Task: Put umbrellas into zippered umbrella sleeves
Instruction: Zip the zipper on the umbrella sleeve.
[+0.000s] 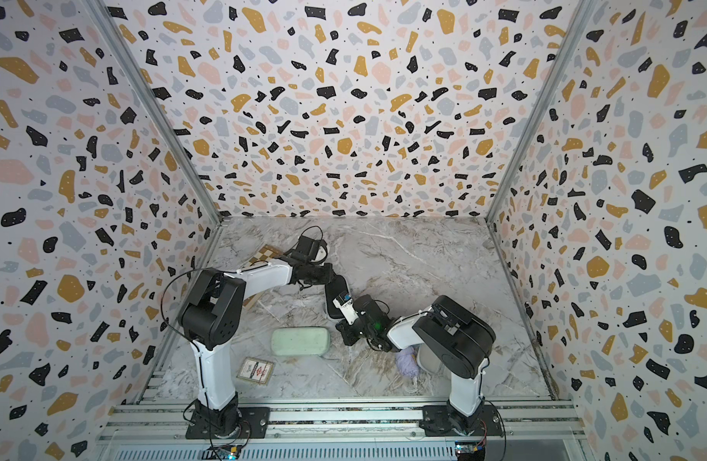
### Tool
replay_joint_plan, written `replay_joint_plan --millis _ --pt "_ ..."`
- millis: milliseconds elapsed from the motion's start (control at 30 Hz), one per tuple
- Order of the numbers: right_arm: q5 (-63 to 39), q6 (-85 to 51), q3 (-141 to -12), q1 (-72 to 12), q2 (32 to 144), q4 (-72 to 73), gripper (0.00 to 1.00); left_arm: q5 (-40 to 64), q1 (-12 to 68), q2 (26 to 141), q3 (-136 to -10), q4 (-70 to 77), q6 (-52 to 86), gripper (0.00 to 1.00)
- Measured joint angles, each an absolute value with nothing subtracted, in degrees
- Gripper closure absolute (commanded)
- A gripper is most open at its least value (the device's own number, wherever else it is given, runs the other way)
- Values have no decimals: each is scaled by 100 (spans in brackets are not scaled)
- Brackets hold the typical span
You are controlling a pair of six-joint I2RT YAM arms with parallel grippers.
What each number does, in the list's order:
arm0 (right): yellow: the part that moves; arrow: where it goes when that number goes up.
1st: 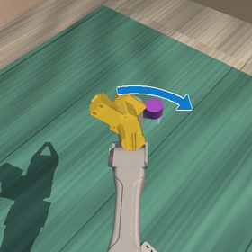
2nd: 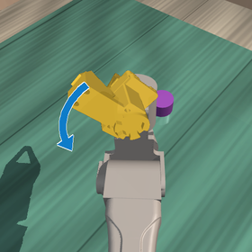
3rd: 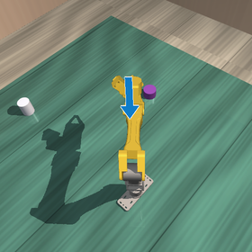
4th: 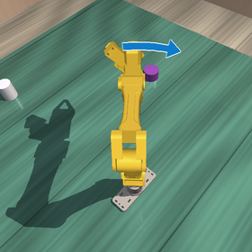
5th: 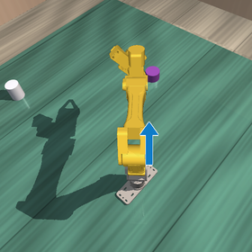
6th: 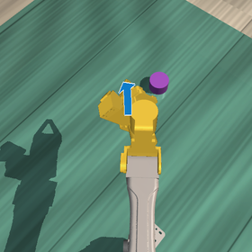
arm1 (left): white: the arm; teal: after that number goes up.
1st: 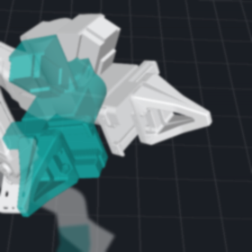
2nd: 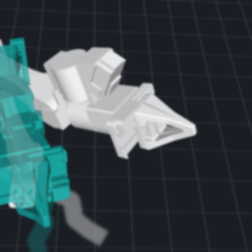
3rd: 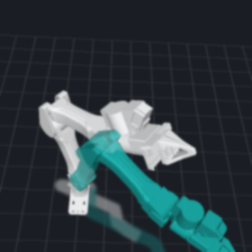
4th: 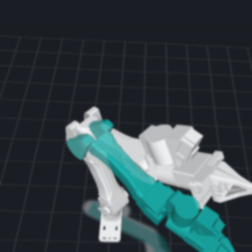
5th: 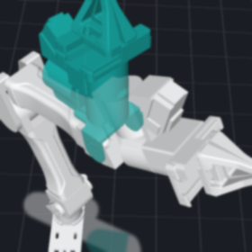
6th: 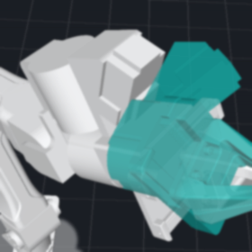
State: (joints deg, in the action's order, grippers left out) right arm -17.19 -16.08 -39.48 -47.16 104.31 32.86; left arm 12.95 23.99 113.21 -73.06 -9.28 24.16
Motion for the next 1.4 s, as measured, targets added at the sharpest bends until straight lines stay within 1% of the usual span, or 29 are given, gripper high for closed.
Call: replay_joint_plan --millis 67,100,200,233,300,333,433,567,633,700,767,933,1000,1033,1100,1400 --pt "-1855 -1496 -3951 -4556 10431 3229 100 1282 2320 11159 -7074 -814 2491 100" --pt "-1914 -1393 -3968 -4458 10431 3173 100 1278 2279 11067 -6949 -760 2519 95" --pt "-2075 -1066 -4071 -4202 10431 2950 100 1273 2150 10877 -6692 -652 2558 65" --pt "-2152 -969 -4086 -4110 10431 2897 100 1249 2123 10825 -6626 -633 2554 57" --pt "-2250 -814 -4143 -3927 10440 2792 100 1249 2099 10755 -6549 -714 2526 45" --pt "-2294 -744 -4185 -3820 10457 2742 100 1251 2099 10750 -6552 -779 2508 41" --pt "-2379 -600 -4257 -3603 10486 2646 100 1256 2093 10781 -6685 -991 2416 34" --pt "-2510 -482 -4340 -3393 10545 2576 100 1404 2091 11059 -7037 -1170 2276 34" --pt "-2596 -438 -4372 -3343 10582 2567 100 1590 2084 11212 -7118 -1076 2222 34" --pt "-2655 -397 -4397 -3328 10604 2554 100 1715 2078 11288 -7126 -993 2193 39" --pt "-2685 -373 -4418 -3321 10617 2532 100 1763 2073 11297 -7126 -937 2167 48" --pt "-2705 -386 -4405 -3317 10615 2543 99 1640 2062 11297 -7129 -805 2191 74" --pt "-2700 -471 -4338 -3315 10597 2633 98 1581 2062 11295 -7142 -751 2211 86" --pt "-2698 -513 -4296 -3315 10575 2670 98 1573 2062 11297 -7153 -738 2226 89" --pt "-2674 -598 -4187 -3328 10506 2749 98 1562 2078 11297 -7168 -740 2255 100" --pt "-2368 -945 -3861 -3750 10228 2858 96 1612 2150 11312 -7153 -714 2373 100"
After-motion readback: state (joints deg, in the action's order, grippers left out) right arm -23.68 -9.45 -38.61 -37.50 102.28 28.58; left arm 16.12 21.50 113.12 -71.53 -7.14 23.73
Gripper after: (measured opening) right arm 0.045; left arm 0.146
